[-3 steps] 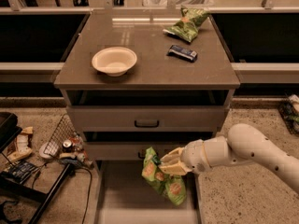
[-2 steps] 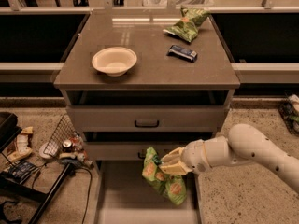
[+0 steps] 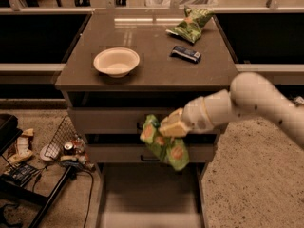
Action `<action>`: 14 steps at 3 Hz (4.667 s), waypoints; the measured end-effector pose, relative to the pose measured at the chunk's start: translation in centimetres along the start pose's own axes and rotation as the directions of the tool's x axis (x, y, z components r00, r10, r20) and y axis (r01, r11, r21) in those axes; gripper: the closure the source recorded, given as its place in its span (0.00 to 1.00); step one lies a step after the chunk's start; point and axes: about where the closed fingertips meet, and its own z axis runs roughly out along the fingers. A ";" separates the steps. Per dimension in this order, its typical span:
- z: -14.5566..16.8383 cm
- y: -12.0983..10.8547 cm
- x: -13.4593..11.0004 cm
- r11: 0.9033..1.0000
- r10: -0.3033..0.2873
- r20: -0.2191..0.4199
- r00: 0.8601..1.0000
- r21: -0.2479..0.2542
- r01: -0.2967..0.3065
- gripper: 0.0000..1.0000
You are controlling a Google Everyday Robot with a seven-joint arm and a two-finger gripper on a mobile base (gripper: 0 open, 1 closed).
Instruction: Pick green rice chip bag from bottom drawer and place on counter
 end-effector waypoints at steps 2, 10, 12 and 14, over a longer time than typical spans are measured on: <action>-9.6 -2.0 -17.0 0.992 -0.019 -0.096 0.995 0.120 0.031 1.00; -14.9 -20.9 -42.7 0.770 -0.256 0.029 0.966 0.610 0.186 1.00; -6.4 -26.7 -43.2 0.759 -0.220 0.068 0.973 0.638 0.127 1.00; -3.1 -28.1 -42.2 0.767 -0.198 0.047 0.979 0.630 0.124 0.58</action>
Offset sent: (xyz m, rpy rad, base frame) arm 0.0914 -0.0074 0.3691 -0.1610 -0.2116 -0.2037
